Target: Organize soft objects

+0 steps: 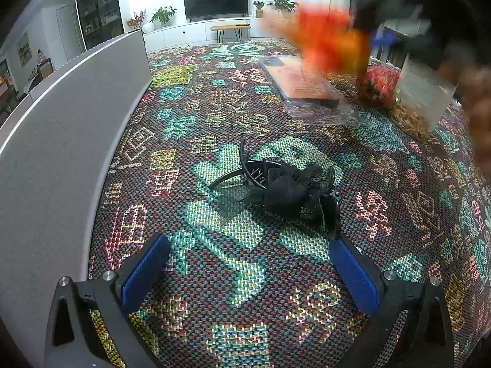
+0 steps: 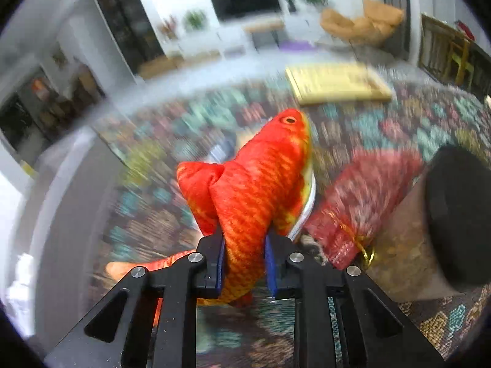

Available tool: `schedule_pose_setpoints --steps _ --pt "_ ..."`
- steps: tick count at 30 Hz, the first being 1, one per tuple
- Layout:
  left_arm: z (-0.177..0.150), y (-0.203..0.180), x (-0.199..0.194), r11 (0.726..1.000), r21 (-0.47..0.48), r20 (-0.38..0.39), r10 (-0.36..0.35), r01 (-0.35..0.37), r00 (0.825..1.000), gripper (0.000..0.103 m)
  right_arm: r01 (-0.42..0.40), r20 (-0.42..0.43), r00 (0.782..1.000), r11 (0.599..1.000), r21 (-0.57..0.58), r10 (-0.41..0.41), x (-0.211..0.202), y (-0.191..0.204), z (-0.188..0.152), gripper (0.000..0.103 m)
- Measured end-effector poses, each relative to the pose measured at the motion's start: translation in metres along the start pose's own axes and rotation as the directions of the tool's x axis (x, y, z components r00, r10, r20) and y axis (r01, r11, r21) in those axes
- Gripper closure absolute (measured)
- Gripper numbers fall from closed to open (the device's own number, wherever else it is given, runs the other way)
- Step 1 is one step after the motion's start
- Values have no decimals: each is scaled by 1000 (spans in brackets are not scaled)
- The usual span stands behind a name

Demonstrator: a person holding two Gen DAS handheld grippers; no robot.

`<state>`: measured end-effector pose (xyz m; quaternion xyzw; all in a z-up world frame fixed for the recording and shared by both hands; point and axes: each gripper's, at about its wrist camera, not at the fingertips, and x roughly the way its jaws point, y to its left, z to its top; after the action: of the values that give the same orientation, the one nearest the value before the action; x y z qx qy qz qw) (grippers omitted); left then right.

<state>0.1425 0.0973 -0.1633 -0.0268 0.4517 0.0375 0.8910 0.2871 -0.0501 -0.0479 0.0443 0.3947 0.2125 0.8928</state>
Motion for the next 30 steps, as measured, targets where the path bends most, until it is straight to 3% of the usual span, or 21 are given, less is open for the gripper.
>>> schedule_pose_setpoints --steps 4,8,13,18,20,21,23,25,26,28,30 --pt "0 0 0 1000 0 0 0 0 1000 0 10 150 989 997 -75 2 -74 5 27 81" --pt "0 -1 0 1000 0 0 1 -1 1000 0 99 228 971 988 -117 -71 -140 -30 51 80" --pt "0 -1 0 1000 0 0 1 -1 1000 0 233 117 971 933 -275 -208 -159 -90 37 78" --pt "1 -1 0 1000 0 0 1 -1 1000 0 288 -13 952 911 -296 -305 -119 -155 -15 77" --pt "0 -1 0 1000 -1 0 0 0 1000 0 345 -38 928 893 -290 -371 -90 -177 -32 68" --pt "1 -1 0 1000 -1 0 1 -1 1000 0 374 -52 914 884 -279 -403 -79 -189 -39 56" --pt "0 -1 0 1000 0 0 1 -1 1000 0 414 -109 890 886 -211 -442 -59 -213 -57 50" --pt "0 -1 0 1000 0 0 1 -1 1000 0 414 -109 900 905 -93 -423 -70 -227 -67 42" --pt "0 -1 0 1000 0 0 1 -1 1000 0 405 -99 908 914 -39 -407 -78 -229 -71 30" --pt "0 -1 0 1000 0 0 2 -2 1000 0 395 -49 918 915 83 -392 -103 -227 -82 27" --pt "0 -1 0 1000 0 0 1 -1 1000 0 412 -23 910 896 166 -414 -126 -216 -98 21"
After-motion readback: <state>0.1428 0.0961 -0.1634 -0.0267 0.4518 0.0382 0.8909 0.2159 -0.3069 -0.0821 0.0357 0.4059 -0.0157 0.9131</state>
